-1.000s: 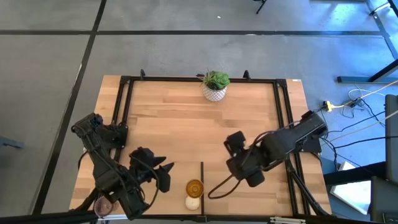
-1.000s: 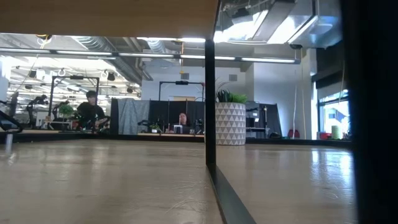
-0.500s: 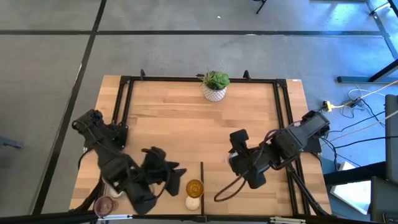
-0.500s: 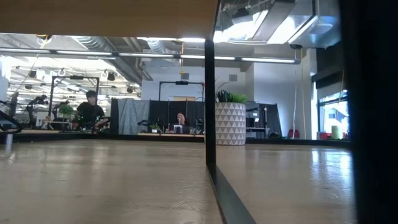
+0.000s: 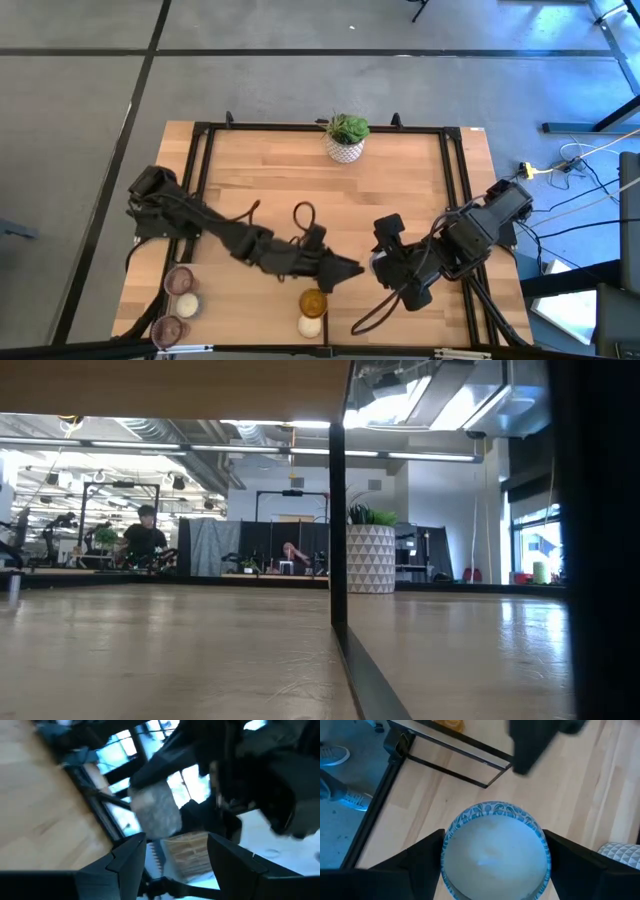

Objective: Pick & Place candle stick holders
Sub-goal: Put the blue scented candle on the shelf

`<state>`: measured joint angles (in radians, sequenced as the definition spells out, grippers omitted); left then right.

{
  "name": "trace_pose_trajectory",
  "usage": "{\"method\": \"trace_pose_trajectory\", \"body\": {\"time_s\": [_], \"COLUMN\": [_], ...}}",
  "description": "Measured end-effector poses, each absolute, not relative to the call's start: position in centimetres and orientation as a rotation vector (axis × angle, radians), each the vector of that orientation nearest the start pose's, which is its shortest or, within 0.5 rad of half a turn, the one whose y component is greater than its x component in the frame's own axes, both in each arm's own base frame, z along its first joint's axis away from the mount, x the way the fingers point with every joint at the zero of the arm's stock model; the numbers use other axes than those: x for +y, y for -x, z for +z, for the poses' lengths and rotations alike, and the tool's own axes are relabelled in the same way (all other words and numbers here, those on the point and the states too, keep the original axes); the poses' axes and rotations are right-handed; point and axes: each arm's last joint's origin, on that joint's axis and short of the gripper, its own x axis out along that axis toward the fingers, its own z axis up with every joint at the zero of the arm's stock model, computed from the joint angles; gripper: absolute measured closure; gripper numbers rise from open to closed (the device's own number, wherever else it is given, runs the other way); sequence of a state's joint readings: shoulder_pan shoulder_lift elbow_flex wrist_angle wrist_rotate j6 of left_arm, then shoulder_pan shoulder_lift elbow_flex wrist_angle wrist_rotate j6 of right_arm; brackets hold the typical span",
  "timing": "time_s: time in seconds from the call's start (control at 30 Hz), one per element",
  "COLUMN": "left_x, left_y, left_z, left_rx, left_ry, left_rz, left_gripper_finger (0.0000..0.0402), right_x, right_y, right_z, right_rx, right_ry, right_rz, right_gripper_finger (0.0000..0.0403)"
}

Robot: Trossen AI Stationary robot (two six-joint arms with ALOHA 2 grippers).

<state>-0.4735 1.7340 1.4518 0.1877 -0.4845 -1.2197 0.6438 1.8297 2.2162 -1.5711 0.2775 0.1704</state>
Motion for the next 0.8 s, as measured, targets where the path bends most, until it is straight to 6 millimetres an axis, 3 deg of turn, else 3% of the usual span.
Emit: {"method": "trace_pose_trajectory", "body": {"time_s": [0.13,0.43,0.8], "left_x": [-15.9,-14.6,-12.7], "left_y": [-37.6,-38.0,-38.7], "left_z": [34.3,34.0,33.9], "left_rx": [0.062,0.12,0.126], "left_ry": [1.161,1.16,1.211], "left_rz": [0.036,0.046,0.046], "left_gripper_finger": [0.0194,0.0188,0.0107], "right_x": [19.0,17.7,16.9], "right_y": [-26.7,-27.6,-28.1], "right_z": [41.8,41.8,41.8], "right_rx": [1.078,1.075,1.079], "right_ry": [0.379,0.37,0.378], "right_rz": [0.214,0.148,0.135], "right_gripper_finger": [0.0108,0.0108,0.0108]}}
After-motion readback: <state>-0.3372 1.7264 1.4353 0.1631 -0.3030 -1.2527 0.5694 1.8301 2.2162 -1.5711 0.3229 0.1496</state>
